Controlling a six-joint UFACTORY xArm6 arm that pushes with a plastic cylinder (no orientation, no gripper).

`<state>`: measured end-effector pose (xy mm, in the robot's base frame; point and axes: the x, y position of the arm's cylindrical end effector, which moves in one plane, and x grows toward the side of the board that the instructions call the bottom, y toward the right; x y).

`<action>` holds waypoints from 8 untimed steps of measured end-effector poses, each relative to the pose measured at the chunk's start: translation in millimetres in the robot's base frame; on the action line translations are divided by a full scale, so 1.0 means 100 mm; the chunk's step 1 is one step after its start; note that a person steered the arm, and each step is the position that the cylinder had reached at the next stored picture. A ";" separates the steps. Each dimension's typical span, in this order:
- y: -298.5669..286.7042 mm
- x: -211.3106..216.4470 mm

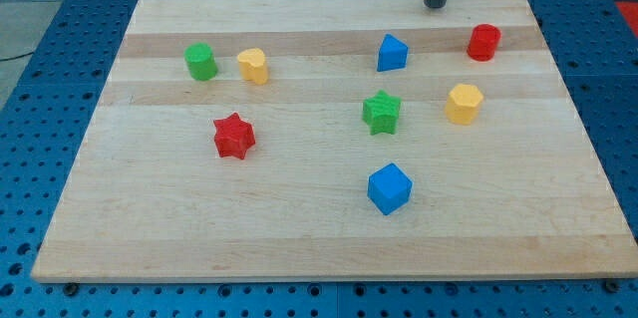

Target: Push the red circle to top center

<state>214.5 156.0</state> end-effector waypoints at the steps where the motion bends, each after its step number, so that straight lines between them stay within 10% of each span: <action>1: 0.00 0.00; 5: 0.34 -0.22; 8: 1.62 0.73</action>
<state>287.8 318.1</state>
